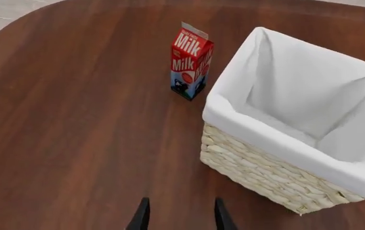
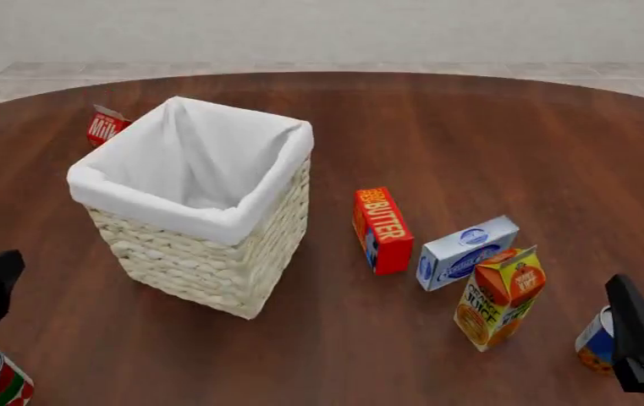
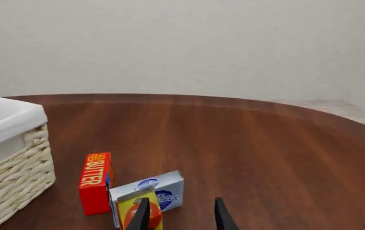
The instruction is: Pick up the tomato sauce, and put it in the basket.
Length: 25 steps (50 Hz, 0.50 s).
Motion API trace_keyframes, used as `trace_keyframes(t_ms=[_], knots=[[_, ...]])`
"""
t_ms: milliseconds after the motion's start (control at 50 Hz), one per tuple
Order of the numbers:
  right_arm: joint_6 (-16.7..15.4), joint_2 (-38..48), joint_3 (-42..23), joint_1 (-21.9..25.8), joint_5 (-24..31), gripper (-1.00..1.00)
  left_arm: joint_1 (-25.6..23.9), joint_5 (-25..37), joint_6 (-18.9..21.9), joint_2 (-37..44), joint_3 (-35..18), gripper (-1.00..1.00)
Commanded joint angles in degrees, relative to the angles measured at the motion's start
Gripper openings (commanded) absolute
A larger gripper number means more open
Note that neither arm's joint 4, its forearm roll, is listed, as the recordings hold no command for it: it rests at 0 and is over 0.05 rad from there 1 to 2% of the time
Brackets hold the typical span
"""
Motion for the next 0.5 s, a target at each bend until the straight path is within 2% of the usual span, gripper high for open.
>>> trace_keyframes(t_ms=[20,60,120,140,260,400,500], knots=[[0.2,0.0,0.0,0.0,0.0,1.00,1.9,10.1,-1.2,4.8,-3.8,1.00],[0.2,0.0,0.0,0.0,0.0,1.00,2.6,11.9,-2.0,6.1,-6.2,1.00],[0.2,0.0,0.0,0.0,0.0,1.00,3.5,12.0,-0.8,6.3,-5.9,1.00],[0.2,0.0,0.0,0.0,0.0,1.00,4.3,13.4,-0.6,7.7,-7.4,1.00],[0.2,0.0,0.0,0.0,0.0,1.00,5.7,15.7,1.5,9.0,-6.6,1.00],[0.2,0.0,0.0,0.0,0.0,1.00,5.7,18.3,1.0,8.5,-5.7,1.00],[0.2,0.0,0.0,0.0,0.0,1.00,7.0,18.6,3.2,8.0,-4.8,1.00]])
